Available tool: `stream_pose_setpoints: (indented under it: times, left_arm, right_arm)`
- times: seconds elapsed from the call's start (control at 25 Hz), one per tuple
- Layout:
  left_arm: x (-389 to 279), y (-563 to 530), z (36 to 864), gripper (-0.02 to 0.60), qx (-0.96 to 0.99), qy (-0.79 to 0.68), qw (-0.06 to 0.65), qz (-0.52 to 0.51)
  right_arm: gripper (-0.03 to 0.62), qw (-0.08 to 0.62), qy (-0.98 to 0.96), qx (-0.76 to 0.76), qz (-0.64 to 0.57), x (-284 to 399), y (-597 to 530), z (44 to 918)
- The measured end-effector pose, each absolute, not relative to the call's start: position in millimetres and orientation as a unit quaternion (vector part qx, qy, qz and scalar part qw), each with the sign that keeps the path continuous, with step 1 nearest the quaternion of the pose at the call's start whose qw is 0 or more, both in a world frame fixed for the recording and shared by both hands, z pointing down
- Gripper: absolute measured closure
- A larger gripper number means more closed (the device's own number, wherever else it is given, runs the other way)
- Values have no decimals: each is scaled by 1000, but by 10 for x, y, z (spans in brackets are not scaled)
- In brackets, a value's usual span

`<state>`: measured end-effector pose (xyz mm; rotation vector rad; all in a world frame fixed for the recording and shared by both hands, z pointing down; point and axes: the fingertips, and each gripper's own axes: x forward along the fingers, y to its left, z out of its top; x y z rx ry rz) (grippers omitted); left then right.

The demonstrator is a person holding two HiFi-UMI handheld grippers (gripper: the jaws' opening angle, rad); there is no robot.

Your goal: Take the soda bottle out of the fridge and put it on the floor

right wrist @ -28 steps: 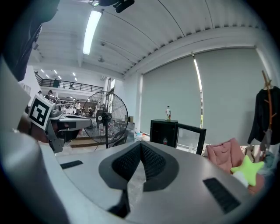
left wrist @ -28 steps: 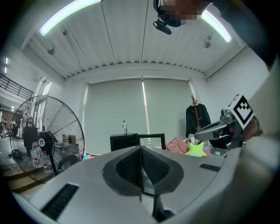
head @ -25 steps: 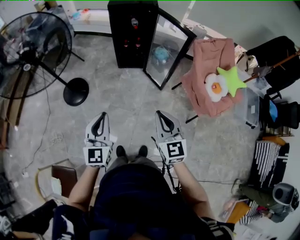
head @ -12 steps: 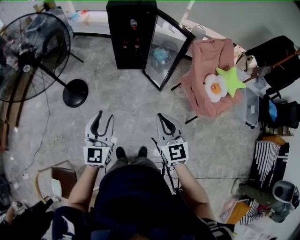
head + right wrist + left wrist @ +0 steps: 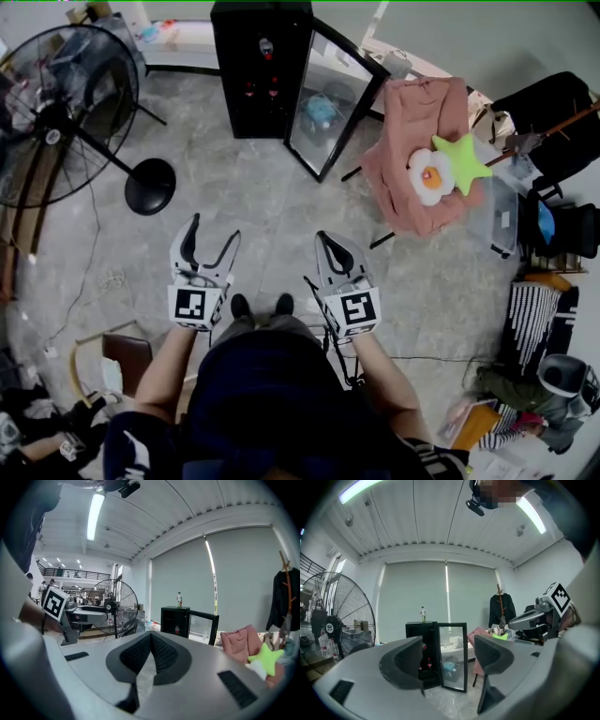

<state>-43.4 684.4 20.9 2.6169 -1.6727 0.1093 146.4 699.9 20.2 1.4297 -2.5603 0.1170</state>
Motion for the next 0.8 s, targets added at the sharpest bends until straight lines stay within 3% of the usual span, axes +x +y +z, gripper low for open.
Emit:
stream_pose_setpoints:
  times: [0.8]
  left_arm:
    - [-306,5878,339,235,820,-570,6,42]
  right_arm:
    - [577,103,-882,457,54,1687,6387,375]
